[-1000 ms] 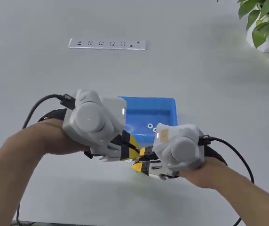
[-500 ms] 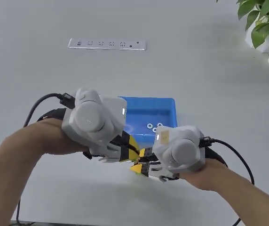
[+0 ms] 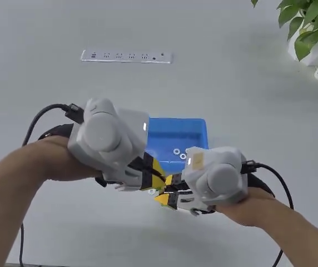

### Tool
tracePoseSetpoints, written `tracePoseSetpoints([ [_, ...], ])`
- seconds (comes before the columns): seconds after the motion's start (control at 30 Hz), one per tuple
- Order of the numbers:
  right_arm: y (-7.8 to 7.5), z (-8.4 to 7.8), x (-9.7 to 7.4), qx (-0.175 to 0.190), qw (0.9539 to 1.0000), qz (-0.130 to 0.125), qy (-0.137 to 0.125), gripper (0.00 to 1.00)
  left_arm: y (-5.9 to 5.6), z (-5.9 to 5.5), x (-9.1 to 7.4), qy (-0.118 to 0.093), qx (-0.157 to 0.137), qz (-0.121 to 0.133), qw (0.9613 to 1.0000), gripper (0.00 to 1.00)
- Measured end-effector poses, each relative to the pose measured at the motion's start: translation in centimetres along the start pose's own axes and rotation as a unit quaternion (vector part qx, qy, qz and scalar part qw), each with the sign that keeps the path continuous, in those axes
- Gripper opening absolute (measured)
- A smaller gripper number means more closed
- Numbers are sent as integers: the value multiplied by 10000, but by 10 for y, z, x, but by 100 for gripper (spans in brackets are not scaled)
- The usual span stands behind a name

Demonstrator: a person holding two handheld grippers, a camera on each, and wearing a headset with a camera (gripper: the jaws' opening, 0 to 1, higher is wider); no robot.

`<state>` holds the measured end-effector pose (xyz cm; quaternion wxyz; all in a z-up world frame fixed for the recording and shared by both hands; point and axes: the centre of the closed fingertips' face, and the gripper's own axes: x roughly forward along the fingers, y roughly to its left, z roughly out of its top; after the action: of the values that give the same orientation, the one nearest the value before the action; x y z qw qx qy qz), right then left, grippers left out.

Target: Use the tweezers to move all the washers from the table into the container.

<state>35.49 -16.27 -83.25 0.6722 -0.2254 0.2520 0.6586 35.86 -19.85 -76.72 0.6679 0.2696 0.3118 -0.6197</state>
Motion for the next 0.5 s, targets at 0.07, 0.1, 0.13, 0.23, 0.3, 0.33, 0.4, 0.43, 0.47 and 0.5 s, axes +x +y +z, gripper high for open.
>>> tracePoseSetpoints([
  [0.07, 0, 1, -2, 7, 10000, -11, -7, 10, 0, 1, -1, -9, 15, 12, 10000, 6],
  [0.1, 0, 2, -3, 2, 10000, -18, -9, 10, 0, 2, -2, -18, 14, 15, 10000, 6],
  [0.13, -1, 2, -4, 4, 10000, -23, -7, 10, 0, 3, -2, -21, 22, 18, 10000, 6],
  [0.23, -1, 5, -7, -17, 10000, -27, 14, 10, 0, 7, -4, -32, 37, 20, 10000, 6],
  [0.3, -2, 6, -9, -14, 10000, -38, 15, 10, 1, 9, -6, -37, 50, 29, 10000, 6],
  [0.33, -3, 7, -10, -4, 10000, -39, 16, 10, 1, 10, -6, -43, 59, 36, 10000, 6],
  [0.4, -4, 9, -12, -23, 10000, -50, 23, 10, 2, 12, -8, -43, 72, 42, 10000, 6],
  [0.43, -5, 9, -13, -25, 10000, -49, 22, 10, 3, 14, -9, -44, 85, 46, 9999, 6],
  [0.47, -5, 10, -14, -28, 10000, -53, 25, 10, 4, 15, -9, -43, 90, 47, 9999, 6],
  [0.5, -6, 11, -15, -38, 10000, -59, 27, 10, 5, 16, -10, -51, 104, 58, 9999, 6],
])
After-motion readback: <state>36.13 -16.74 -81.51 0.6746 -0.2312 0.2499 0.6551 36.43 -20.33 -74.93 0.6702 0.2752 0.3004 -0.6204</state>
